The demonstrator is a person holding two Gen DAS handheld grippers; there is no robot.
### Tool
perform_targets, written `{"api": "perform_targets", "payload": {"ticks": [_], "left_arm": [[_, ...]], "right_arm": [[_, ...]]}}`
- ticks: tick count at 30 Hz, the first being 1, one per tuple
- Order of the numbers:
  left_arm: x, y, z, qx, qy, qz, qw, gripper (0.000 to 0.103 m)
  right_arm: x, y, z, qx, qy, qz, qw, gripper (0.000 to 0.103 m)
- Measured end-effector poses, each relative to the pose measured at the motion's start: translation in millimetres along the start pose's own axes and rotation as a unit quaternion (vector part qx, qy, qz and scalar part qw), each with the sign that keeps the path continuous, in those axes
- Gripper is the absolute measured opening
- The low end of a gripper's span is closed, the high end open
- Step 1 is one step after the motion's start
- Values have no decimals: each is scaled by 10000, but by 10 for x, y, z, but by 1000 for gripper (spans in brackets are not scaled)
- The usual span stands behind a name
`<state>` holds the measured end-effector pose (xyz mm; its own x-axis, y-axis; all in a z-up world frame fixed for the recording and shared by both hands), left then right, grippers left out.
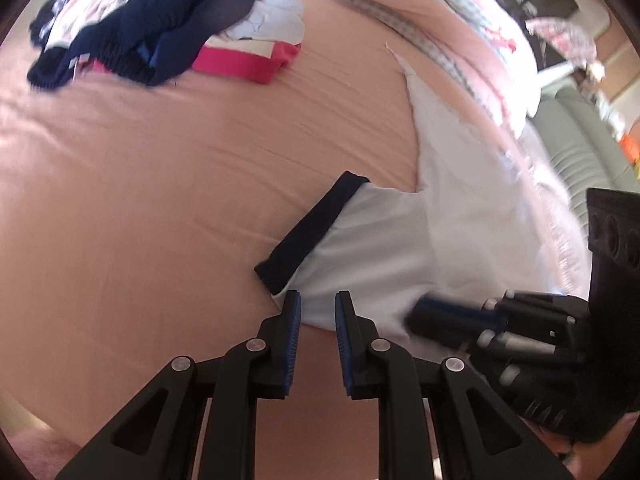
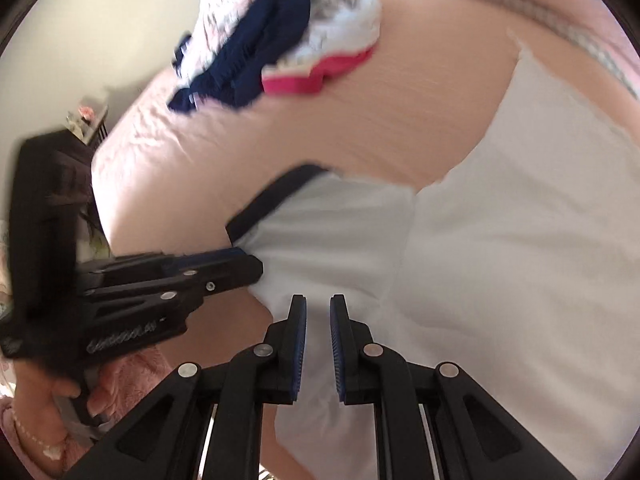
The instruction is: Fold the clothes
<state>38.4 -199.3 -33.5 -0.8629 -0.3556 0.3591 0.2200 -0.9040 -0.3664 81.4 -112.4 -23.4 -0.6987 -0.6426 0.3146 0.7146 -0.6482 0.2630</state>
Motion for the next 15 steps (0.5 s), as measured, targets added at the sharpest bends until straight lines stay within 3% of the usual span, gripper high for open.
{"api": "perform_targets", "payload": {"ticks": [3,7,9,12,15], "left_arm": [[118,12,7,153,-146,-79,9997,15],[230,120,59,-246,-309,482,9981,15],[223,125,143,-198,-463,403,9979,15],[187,102,262,-123,-655,203,9976,15],[140,8,247,-289,-555,4,9980,15]], "right_arm": [[-132,93,-51,-134,-56,204,9997,11],[-258,-16,58,352,-30,-561,9978,11],[-208,-47,156,456,-87,-660,9967,11],[-77,-88,375,184,-680,-714,9950,11],[13,-196,215,289,-486,-1151,9917,12]]}}
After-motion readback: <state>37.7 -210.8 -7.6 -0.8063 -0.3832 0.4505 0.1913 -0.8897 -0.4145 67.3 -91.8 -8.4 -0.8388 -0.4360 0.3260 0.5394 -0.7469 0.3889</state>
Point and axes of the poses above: each gripper's, at about its wrist camera, not at the fingertips, and z roughly against the way its jaws point, y to its left, x to its top, the point moved 5 cm from there along -z, roughly the way its jaws point, and after that the axes turned 3 degrees about z, right-handed, at the moved point
